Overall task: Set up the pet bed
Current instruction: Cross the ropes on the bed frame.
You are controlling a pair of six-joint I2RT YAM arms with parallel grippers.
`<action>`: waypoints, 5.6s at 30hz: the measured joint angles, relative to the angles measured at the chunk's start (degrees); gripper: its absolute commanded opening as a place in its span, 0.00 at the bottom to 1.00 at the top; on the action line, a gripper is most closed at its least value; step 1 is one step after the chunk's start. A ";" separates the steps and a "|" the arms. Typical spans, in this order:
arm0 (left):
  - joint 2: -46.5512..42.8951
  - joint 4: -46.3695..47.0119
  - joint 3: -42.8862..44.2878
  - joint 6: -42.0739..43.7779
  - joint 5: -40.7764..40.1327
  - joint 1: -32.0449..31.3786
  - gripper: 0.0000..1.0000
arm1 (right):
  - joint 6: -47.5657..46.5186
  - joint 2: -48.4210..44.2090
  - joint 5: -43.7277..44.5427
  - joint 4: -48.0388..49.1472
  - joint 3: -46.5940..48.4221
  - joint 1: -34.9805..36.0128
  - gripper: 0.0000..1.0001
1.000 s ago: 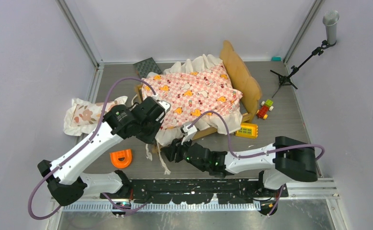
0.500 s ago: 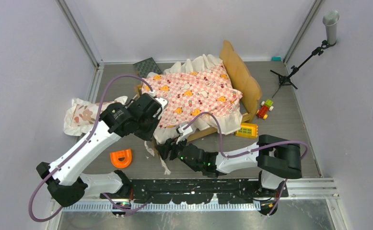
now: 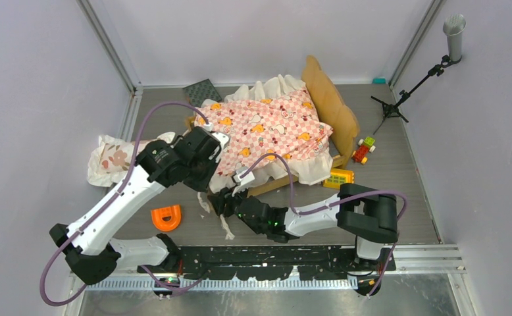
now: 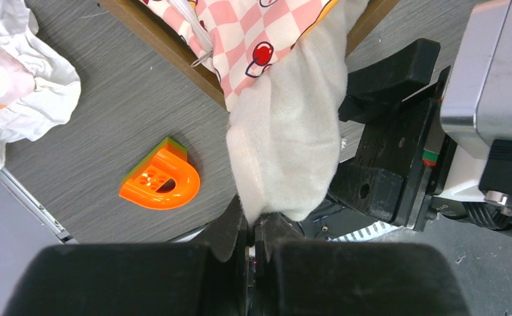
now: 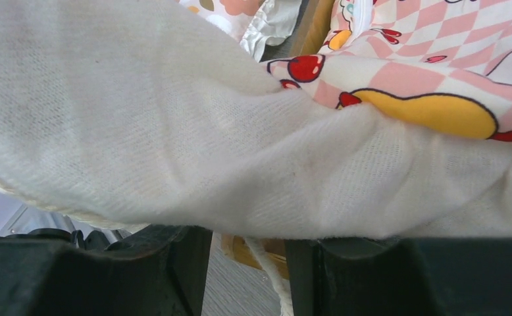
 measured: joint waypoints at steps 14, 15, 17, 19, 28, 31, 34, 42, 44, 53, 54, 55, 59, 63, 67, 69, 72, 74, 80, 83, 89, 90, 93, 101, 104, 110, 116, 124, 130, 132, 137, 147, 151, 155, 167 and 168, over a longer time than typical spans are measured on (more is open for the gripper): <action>-2.01 1.51 1.68 0.37 -0.15 4.39 0.00 | -0.22 0.52 0.42 -2.62 0.26 -0.02 0.42; -2.01 1.86 2.14 0.50 -0.09 4.68 0.00 | -0.22 0.52 0.44 -2.64 0.26 -0.02 0.41; -2.01 2.56 2.95 0.96 -0.02 5.05 0.00 | -0.22 0.52 0.44 -2.62 0.26 -0.02 0.41; -1.90 3.04 3.56 1.25 0.02 5.31 0.00 | -0.22 0.55 0.44 -2.64 0.26 -0.02 0.41; -1.03 3.98 4.17 1.68 0.39 6.88 0.00 | -0.48 0.55 0.42 -2.62 0.26 -0.17 0.16; -1.03 4.15 4.50 1.99 0.37 7.41 0.00 | -1.01 0.55 0.85 -2.73 0.26 -0.35 0.04; -1.03 4.17 4.50 2.75 0.35 7.80 0.00 | -1.79 -0.09 2.45 -4.79 0.26 -0.52 0.01; -1.33 4.90 3.50 3.80 -0.02 8.07 0.00 | -4.09 -3.82 6.14 -17.09 7.19 -3.91 0.01; -1.40 5.20 3.02 3.98 -0.35 8.24 0.00 | -4.28 -4.74 6.10 -18.73 8.70 -5.57 0.01; -1.51 8.87 0.83 2.86 -2.80 9.51 0.00 | -5.11 -5.70 3.69 -24.44 12.46 -12.37 0.01; -1.49 9.35 0.79 2.71 -2.91 9.77 0.00 | -5.16 -5.70 3.19 -24.96 12.85 -12.72 0.01; -1.46 9.77 0.76 2.64 -2.99 9.99 0.00 | -5.25 -5.70 2.84 -25.33 13.16 -12.90 0.01; -1.33 10.95 0.76 2.47 -3.21 10.73 0.00 | -5.53 -5.70 1.53 -25.68 13.73 -13.51 0.01; -1.01 11.56 0.68 2.47 -3.19 11.32 0.00 | -5.88 -5.70 0.61 -26.38 13.84 -13.84 0.01; -0.85 12.04 0.39 2.49 -3.13 11.78 0.00 | -6.47 -5.70 -0.31 -27.69 14.99 -14.08 0.01; -0.83 12.20 0.22 2.49 -3.06 12.04 0.00 | -6.62 -5.70 -0.66 -27.93 15.69 -14.29 0.01; -0.83 12.52 -0.22 2.49 -2.97 12.39 0.00 | -6.82 -5.70 -0.96 -28.00 16.20 -14.40 0.01; -0.81 12.74 -0.50 2.49 -2.71 12.59 0.00 | -6.88 -5.70 -1.16 -28.09 16.24 -14.51 0.01; -0.81 13.22 -1.03 2.49 -2.29 13.00 0.00 | -7.13 -5.70 -1.66 -28.59 16.28 -14.69 0.01; -0.81 13.35 -1.11 2.49 -2.16 13.27 0.00 | -7.91 -5.70 -1.81 -28.89 16.72 -14.78 0.01; -0.81 13.53 -1.31 2.49 -1.55 13.60 0.00 | -8.96 -5.70 -2.36 -30.27 19.78 -15.15 0.01; -0.81 13.57 -1.42 2.51 -1.51 13.60 0.00 | -8.98 -5.70 -2.54 -30.27 19.89 -15.17 0.01; -0.81 13.75 -1.90 2.49 -1.09 13.62 0.00 | -9.01 -5.70 -2.95 -30.82 19.91 -15.28 0.01; -0.81 13.86 -2.56 2.51 -0.57 13.77 0.00 | -8.57 -5.81 -4.96 -33.05 19.91 -15.30 0.01; -0.81 13.88 -2.62 2.49 -0.50 13.99 0.00 | -7.78 -6.75 -6.12 -34.56 19.50 -15.30 0.01; -0.81 14.03 -2.64 2.51 -0.07 14.05 0.00 | -6.51 -10.45 -7.43 -36.24 18.36 -15.30 0.01; -0.81 14.21 -2.78 2.49 0.44 14.05 0.00 | -6.14 -12.94 -8.48 -37.05 18.34 -15.30 0.01; -0.70 14.23 -3.48 2.51 1.40 14.14 0.00 | -5.57 -13.09 -10.54 -40.35 18.36 -15.30 0.01; -0.11 14.27 -4.76 2.51 2.51 14.14 0.00 | -4.98 -13.09 -12.00 -42.12 18.36 -15.30 0.01; -0.09 14.27 -5.11 2.51 2.62 14.14 0.00 | -4.92 -13.09 -12.46 -42.23 18.36 -15.30 0.01; -0.09 14.32 -5.33 2.51 2.97 14.14 0.00 | -4.61 -13.09 -13.38 -43.43 18.36 -15.30 0.01; -0.09 14.58 -5.84 2.51 3.06 14.14 0.00 | -3.32 -13.33 -14.95 -45.33 18.36 -15.30 0.01; -0.09 14.62 -6.25 2.49 3.39 14.14 0.00 | -2.82 -13.60 -15.52 -45.62 18.36 -15.30 0.01; -0.09 14.64 -6.27 2.49 3.45 14.14 0.00 | -2.03 -13.66 -15.89 -46.40 18.36 -15.30 0.01; -0.09 14.69 -6.97 2.45 3.85 14.14 0.00 | -0.76 -14.36 -16.87 -49.05 18.47 -15.30 0.01; -0.09 14.69 -7.08 2.45 3.85 14.14 0.00 | -0.74 -14.36 -16.87 -49.18 18.47 -15.30 0.01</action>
